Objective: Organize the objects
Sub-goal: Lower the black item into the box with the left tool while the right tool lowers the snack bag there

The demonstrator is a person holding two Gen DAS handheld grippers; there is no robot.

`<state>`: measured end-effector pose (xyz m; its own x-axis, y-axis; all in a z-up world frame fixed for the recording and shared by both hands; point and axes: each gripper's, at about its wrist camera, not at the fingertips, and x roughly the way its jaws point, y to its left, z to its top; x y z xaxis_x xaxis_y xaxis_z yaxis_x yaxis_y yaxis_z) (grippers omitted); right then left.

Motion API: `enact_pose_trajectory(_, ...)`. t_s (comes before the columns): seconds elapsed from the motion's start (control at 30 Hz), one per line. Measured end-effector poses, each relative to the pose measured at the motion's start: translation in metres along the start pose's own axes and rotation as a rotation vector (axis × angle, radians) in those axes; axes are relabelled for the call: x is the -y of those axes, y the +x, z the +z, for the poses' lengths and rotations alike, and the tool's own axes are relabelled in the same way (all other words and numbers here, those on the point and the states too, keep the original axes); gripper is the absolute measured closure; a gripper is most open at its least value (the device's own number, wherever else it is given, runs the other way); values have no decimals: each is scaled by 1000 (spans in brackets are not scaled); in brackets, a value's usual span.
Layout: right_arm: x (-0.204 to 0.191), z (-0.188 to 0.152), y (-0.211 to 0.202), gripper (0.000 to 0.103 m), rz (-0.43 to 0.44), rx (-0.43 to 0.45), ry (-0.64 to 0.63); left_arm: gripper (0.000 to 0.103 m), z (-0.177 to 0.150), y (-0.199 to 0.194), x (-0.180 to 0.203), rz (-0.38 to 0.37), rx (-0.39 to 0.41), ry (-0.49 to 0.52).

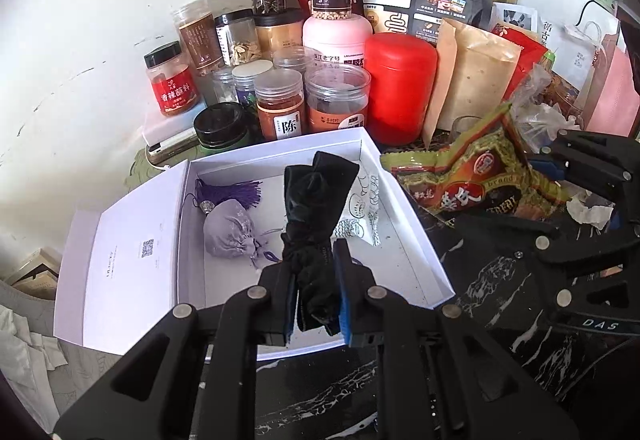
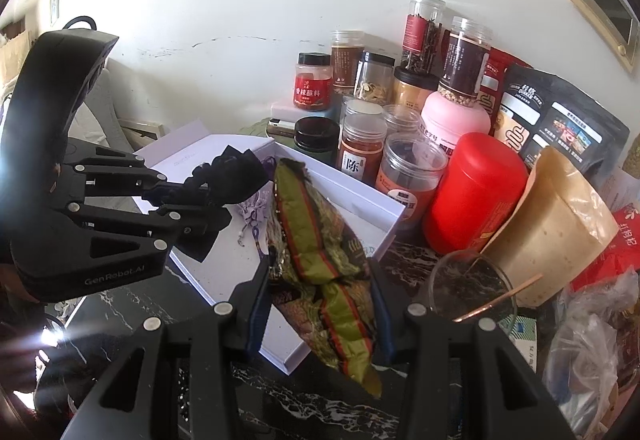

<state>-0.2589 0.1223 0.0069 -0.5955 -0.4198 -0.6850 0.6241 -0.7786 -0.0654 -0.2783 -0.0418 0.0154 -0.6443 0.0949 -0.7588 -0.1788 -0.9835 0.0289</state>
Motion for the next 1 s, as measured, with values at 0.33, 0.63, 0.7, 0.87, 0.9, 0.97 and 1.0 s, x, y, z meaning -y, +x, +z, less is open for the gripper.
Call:
enact_pose_trajectory(0.33,2,21,37,59,24,-8,6,88,14,34,-24,13,-14,-20)
enact_pose_trajectory(0.63,8,38,69,59,6,-14,-6,88,31,65,-47,53,-20,-17)
enact_pose_trajectory(0.7,11,42,76,59,2,-16,-10,88,35,72,-51,65,-26,-14)
enact_pose_trajectory(0.87,15,48,93,59,-14,-27,-13,88,43,89,-59,89,-40,-5)
enact_pose_trajectory(0.9,14,49,97,59,-16,-30,-17,88,44,92,-61,95,-41,-2)
enact_pose_trajectory(0.97,13,51,104,59,-15,-42,-25,88,46,98,-64,105,-49,1)
enact_pose_trajectory(1.0,13,51,109,59,-18,-49,-27,88,47,103,-66,110,-55,2)
